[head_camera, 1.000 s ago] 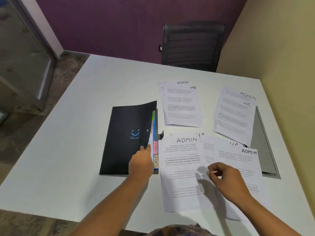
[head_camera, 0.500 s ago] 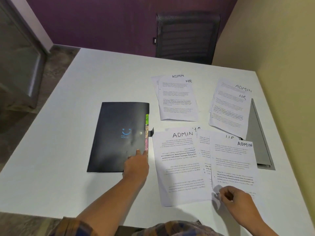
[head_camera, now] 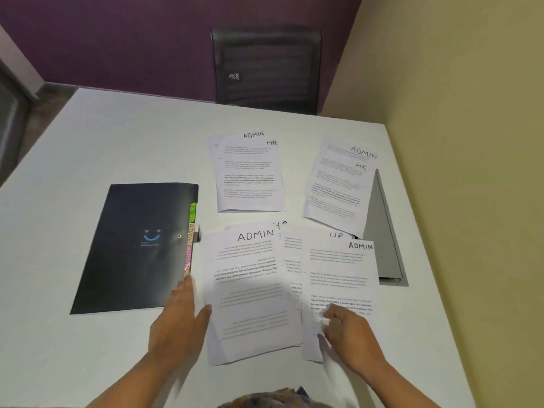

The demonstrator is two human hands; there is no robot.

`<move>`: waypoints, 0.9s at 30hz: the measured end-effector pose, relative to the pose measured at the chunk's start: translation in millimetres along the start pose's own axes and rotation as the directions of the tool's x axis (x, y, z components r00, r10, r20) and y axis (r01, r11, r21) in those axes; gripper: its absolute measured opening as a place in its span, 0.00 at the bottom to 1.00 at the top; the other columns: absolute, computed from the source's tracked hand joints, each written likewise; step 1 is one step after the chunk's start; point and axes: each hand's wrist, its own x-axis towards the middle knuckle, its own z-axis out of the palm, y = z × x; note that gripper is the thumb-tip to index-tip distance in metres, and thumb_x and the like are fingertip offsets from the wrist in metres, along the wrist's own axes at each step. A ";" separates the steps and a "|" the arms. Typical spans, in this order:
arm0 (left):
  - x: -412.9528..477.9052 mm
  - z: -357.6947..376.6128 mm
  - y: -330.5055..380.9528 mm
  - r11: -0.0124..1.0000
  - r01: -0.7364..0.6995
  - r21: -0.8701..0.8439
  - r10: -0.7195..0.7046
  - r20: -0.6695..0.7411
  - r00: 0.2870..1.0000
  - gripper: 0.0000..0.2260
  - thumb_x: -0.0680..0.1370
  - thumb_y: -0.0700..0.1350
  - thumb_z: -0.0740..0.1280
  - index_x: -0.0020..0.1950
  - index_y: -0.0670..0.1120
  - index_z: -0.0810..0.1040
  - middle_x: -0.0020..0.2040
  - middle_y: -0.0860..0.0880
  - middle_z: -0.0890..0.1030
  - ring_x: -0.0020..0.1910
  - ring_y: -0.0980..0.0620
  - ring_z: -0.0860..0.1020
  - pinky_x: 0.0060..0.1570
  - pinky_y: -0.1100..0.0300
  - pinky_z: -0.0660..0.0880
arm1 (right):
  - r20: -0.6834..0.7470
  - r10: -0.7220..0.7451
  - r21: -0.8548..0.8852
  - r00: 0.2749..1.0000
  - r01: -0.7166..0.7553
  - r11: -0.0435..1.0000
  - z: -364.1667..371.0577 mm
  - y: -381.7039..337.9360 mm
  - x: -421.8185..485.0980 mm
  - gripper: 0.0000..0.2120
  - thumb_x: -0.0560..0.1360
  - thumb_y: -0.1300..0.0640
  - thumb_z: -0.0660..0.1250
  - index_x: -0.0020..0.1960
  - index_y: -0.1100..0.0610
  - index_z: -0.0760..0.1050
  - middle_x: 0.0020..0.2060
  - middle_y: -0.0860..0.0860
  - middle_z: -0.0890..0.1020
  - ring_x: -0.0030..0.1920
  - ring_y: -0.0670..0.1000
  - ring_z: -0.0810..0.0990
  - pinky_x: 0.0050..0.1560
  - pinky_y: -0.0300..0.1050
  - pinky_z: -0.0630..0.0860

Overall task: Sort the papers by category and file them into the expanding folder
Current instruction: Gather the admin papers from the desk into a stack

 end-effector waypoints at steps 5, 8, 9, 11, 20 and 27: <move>-18.3 20.1 33.3 0.999 -0.033 0.010 0.033 0.016 0.999 0.38 0.77 0.64 0.61 0.80 0.49 0.52 0.79 0.52 0.61 0.75 0.48 0.66 0.65 0.47 0.72 | 0.086 -0.043 -0.111 0.995 0.053 0.992 -26.6 47.1 30.8 0.29 0.72 0.43 0.62 0.72 0.44 0.64 0.73 0.44 0.68 0.73 0.50 0.69 0.68 0.46 0.71; -17.1 26.0 48.1 0.999 -0.039 0.034 0.038 0.027 0.999 0.37 0.77 0.61 0.64 0.80 0.47 0.54 0.79 0.51 0.62 0.76 0.49 0.64 0.68 0.48 0.69 | 0.068 -0.101 -0.297 0.993 0.117 0.948 -42.4 64.9 42.7 0.44 0.75 0.46 0.67 0.81 0.50 0.44 0.80 0.46 0.48 0.81 0.54 0.45 0.75 0.54 0.60; -14.0 28.2 50.7 0.998 -0.031 0.050 0.030 0.021 0.999 0.36 0.77 0.60 0.65 0.79 0.47 0.56 0.77 0.50 0.64 0.74 0.49 0.66 0.67 0.48 0.71 | 0.079 -0.119 -0.351 0.990 0.140 0.926 -46.0 70.1 49.2 0.45 0.76 0.45 0.66 0.81 0.51 0.40 0.80 0.47 0.44 0.80 0.55 0.40 0.76 0.54 0.58; -8.3 32.6 56.9 0.997 -0.006 0.072 0.005 0.019 1.000 0.34 0.75 0.60 0.66 0.76 0.47 0.60 0.73 0.50 0.69 0.70 0.48 0.70 0.62 0.47 0.74 | 0.108 -0.121 -0.424 0.987 0.156 0.892 -53.0 79.2 60.2 0.46 0.76 0.43 0.63 0.81 0.52 0.37 0.81 0.51 0.41 0.80 0.58 0.38 0.76 0.55 0.58; 13.9 39.7 75.2 0.905 0.425 -0.025 -0.425 -0.108 0.899 0.35 0.70 0.58 0.74 0.67 0.38 0.68 0.65 0.39 0.71 0.65 0.38 0.71 0.57 0.43 0.74 | -0.150 0.032 -0.044 0.988 -0.039 0.998 -53.0 98.7 84.5 0.28 0.69 0.45 0.69 0.66 0.52 0.67 0.61 0.52 0.76 0.63 0.58 0.75 0.57 0.59 0.78; 30.0 31.1 84.8 0.817 0.488 -0.308 -0.519 -0.024 0.854 0.37 0.66 0.49 0.81 0.67 0.38 0.67 0.65 0.40 0.72 0.60 0.37 0.76 0.56 0.47 0.75 | -0.206 0.183 -0.153 0.961 -0.216 0.964 -55.3 85.1 93.3 0.28 0.69 0.48 0.75 0.62 0.58 0.70 0.59 0.58 0.72 0.61 0.64 0.72 0.56 0.62 0.76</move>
